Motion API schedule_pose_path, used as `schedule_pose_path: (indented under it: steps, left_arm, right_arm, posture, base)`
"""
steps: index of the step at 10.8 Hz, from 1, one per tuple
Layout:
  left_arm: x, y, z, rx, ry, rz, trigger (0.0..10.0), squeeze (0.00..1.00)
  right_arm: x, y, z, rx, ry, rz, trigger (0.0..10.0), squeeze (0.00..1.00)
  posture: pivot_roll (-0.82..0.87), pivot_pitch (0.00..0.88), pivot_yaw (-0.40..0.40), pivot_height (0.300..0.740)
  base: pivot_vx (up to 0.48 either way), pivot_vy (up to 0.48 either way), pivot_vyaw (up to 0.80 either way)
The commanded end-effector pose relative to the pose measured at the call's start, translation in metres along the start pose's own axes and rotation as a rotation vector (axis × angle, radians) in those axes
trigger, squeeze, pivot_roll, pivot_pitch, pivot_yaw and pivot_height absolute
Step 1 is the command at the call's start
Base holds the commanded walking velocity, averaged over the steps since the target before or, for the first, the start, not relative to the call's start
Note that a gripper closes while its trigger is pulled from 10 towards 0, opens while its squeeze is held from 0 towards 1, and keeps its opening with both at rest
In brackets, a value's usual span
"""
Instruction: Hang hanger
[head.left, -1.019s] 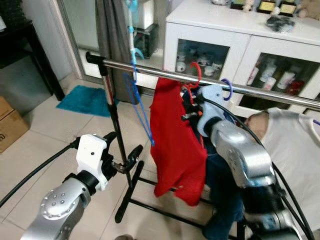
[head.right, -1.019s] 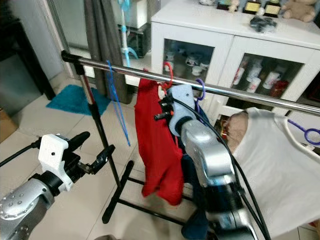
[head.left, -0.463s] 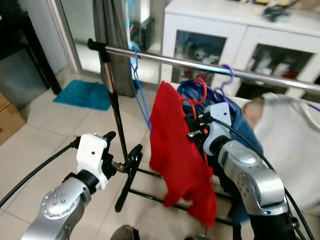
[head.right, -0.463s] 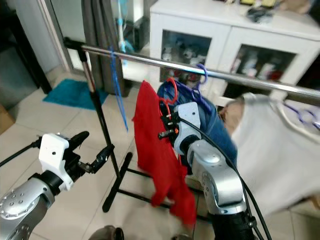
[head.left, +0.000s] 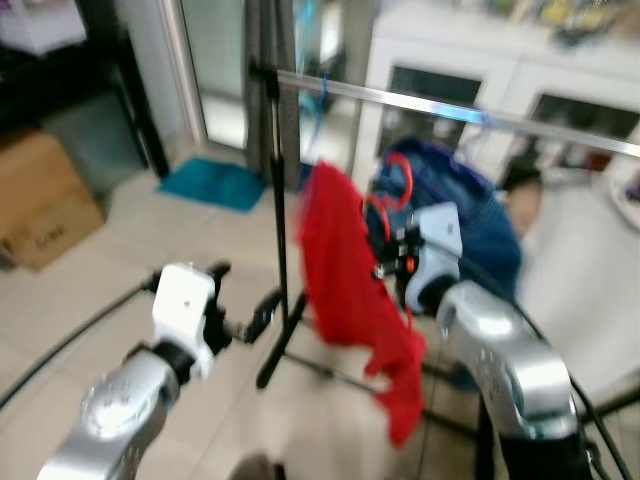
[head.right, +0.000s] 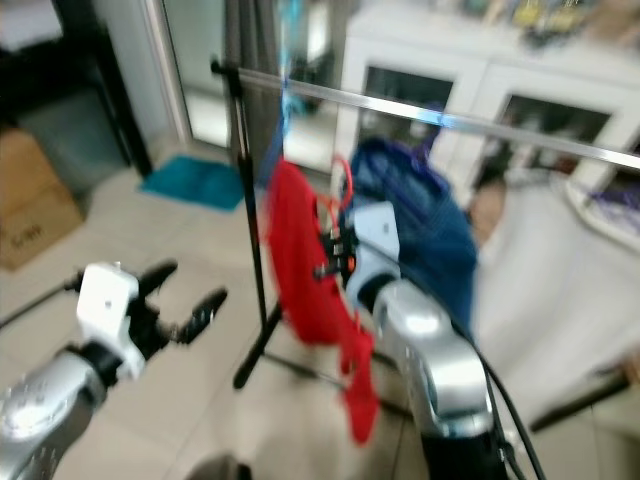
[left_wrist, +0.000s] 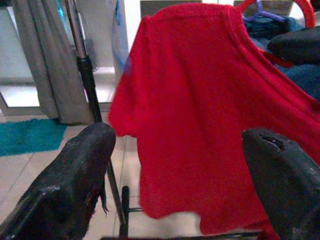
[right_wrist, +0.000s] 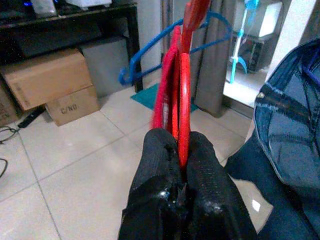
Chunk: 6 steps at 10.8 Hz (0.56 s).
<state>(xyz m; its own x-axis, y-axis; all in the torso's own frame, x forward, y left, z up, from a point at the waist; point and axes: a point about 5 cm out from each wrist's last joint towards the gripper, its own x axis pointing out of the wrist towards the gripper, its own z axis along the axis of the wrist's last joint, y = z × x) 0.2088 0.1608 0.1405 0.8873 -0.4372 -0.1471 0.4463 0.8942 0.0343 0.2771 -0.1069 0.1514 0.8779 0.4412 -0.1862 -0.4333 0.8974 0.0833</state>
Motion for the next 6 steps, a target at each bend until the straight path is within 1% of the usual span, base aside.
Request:
schedule_pose_path:
  steps: [1, 2, 3, 4, 5, 6]
  left_arm:
    - [0.001, -0.001, -0.001, -0.001, 0.006, -0.009, 10.0, 0.16]
    - [0.001, -0.001, -0.001, 0.001, 0.006, -0.008, 10.0, 0.15]
    - [0.005, -0.002, -0.001, -0.016, 0.013, -0.041, 10.0, 0.49]
    - [0.009, -0.003, 0.001, -0.01, 0.0, -0.072, 10.0, 0.93]
    - [0.017, -0.005, 0.005, 0.005, -0.022, -0.101, 10.0, 1.0]
    - [0.031, -0.006, 0.011, 0.053, -0.045, -0.119, 10.0, 1.0]
  right_arm:
    - [-0.002, -0.002, 0.009, -0.018, -0.033, 0.001, 0.0, 0.0]
    - [-0.002, -0.003, 0.008, -0.025, -0.027, 0.005, 0.0, 0.0]
    - [-0.001, 0.0, 0.007, -0.044, -0.023, 0.046, 0.0, 0.0]
    - [0.0, 0.003, 0.009, -0.048, -0.032, 0.083, 0.0, 0.0]
    - [0.0, 0.008, 0.011, -0.046, -0.048, 0.124, 0.0, 0.0]
    - [0.001, 0.013, 0.014, -0.046, -0.065, 0.17, 0.0, 0.0]
  posture:
    - [0.02, 0.0, 0.014, 0.74]
    - [0.02, 0.0, 0.013, 0.74]
    - [0.02, 0.0, 0.011, 0.74]
    - [0.02, 0.0, 0.006, 0.74]
    - [0.02, 0.0, 0.006, 0.74]
    - [0.02, 0.0, -0.007, 0.74]
  base:
    - [-0.244, 0.0, 0.0]
    - [0.0, 0.0, 0.0]
    - [0.0, 0.0, 0.0]
    - [0.0, 0.0, 0.0]
    - [0.0, 0.0, 0.0]
    - [0.0, 0.0, 0.0]
